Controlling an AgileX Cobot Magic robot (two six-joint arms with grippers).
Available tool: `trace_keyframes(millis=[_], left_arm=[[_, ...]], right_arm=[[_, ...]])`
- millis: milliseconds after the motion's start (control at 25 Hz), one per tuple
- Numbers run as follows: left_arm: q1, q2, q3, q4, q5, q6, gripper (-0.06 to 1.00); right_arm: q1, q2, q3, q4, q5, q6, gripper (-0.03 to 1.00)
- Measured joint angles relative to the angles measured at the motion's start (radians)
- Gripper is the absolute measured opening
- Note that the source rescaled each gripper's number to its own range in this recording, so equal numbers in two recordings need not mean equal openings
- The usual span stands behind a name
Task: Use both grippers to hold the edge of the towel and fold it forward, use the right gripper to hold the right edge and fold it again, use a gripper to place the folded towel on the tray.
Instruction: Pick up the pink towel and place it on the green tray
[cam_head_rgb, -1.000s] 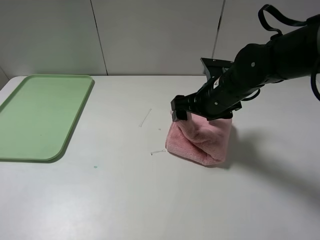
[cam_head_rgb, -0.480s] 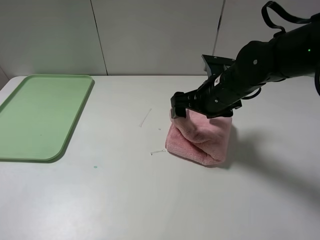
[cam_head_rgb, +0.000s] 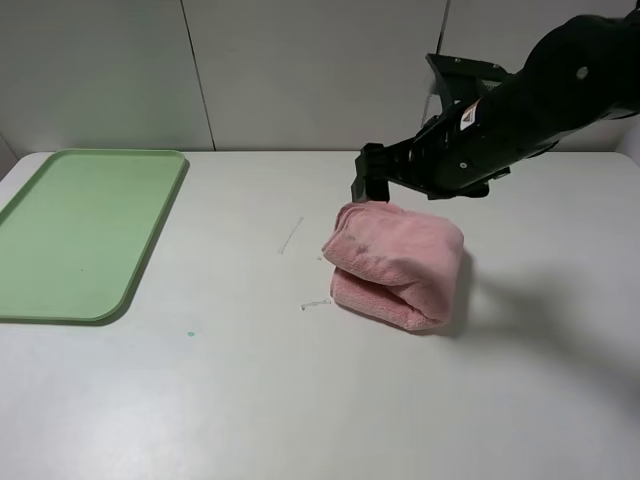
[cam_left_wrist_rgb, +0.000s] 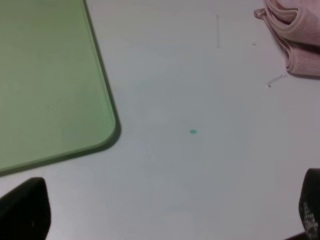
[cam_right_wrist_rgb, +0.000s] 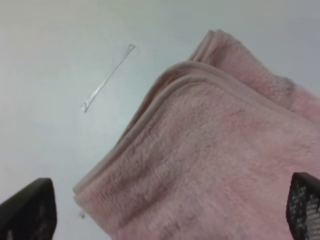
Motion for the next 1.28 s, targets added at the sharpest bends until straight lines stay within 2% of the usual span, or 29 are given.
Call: trace_keyframes(millis=[200, 440, 560, 640, 760, 1000, 1160, 1280], left_arm=[[0.0, 0.0, 0.0, 0.0, 0.0, 0.0, 1.0], [0.0, 0.0, 0.0, 0.0, 0.0, 0.0, 1.0], [0.0, 0.0, 0.0, 0.0, 0.0, 0.0, 1.0], [0.0, 0.0, 0.0, 0.0, 0.0, 0.0, 1.0], [0.0, 0.0, 0.0, 0.0, 0.0, 0.0, 1.0], [0.0, 0.0, 0.0, 0.0, 0.0, 0.0, 1.0], [0.0, 0.0, 0.0, 0.0, 0.0, 0.0, 1.0], [0.0, 0.0, 0.0, 0.0, 0.0, 0.0, 1.0]], right_arm=[[0.0, -0.065, 0.0, -0.103, 0.125, 0.0, 1.0], [0.0, -0.143, 0.0, -0.202, 0.341, 0.0, 1.0], [0.0, -0.192, 0.0, -0.237, 0.405, 0.0, 1.0], [0.0, -0.231, 0.0, -0.241, 0.435, -0.004, 1.0], [0.0, -0.301, 0.0, -0.221, 0.484, -0.069, 1.0], [0.0, -0.437, 0.001, -0.183, 0.646, -0.278, 1.0], [0.0, -0.528, 0.044, -0.227, 0.736, -0.303, 1.0], [-0.031, -0.6, 0.1, -0.243, 0.773, -0.303, 1.0]])
